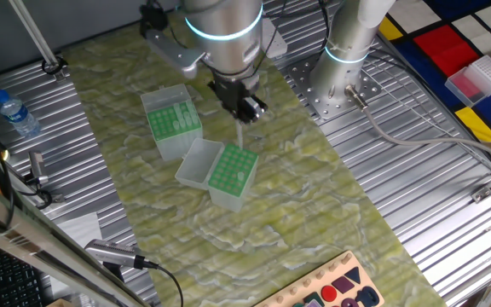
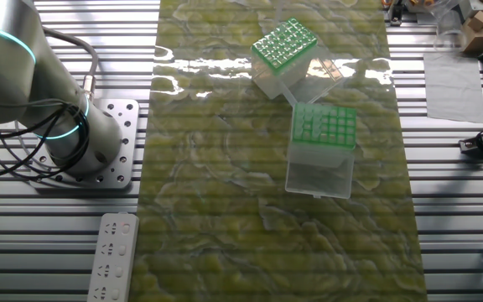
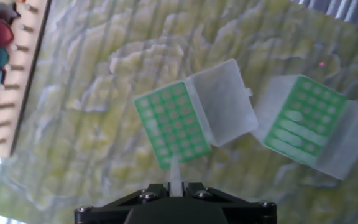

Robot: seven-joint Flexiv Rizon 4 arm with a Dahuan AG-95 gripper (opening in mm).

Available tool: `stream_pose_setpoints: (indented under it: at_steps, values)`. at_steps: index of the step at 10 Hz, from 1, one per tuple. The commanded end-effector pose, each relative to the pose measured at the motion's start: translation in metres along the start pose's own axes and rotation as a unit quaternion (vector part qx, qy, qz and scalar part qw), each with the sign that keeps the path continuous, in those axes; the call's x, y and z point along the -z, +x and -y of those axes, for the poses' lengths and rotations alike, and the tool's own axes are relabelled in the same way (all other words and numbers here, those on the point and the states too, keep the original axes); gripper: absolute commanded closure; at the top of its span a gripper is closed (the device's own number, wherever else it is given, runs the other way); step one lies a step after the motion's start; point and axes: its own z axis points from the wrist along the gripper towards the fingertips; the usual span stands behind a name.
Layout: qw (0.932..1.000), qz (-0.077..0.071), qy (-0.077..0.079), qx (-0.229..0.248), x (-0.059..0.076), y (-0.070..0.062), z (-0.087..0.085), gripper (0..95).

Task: Transfer all large pipette tips from one holder to another

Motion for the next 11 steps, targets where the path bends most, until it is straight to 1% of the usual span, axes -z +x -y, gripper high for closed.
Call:
stream_pose_setpoints:
  at_steps: [1,2,3,4,5,7,8,9,10,11]
  values:
    - [0.9976,-0.015,0.043,0.053,0.018,-0.001,0.026,95.0]
    - [0.9963,-0.017,0.051,0.067,0.019,-0.001,0.046,95.0]
    - [0.9946,-0.013,0.054,0.087,0.017,-0.004,0.064,95.0]
    - [0.991,-0.013,0.058,0.12,0.015,-0.008,0.091,95.0]
    - [0.9857,-0.02,0.065,0.154,0.013,-0.013,0.115,95.0]
    - [0.9727,-0.033,0.085,0.214,0.004,-0.018,0.148,95.0]
    - [0.9681,-0.033,0.095,0.229,-0.001,-0.019,0.155,95.0]
    - [0.9601,-0.036,0.123,0.248,-0.008,-0.021,0.16,95.0]
    - [0.953,-0.04,0.152,0.259,-0.012,-0.022,0.163,95.0]
    - [0.951,-0.038,0.163,0.26,-0.014,-0.022,0.164,95.0]
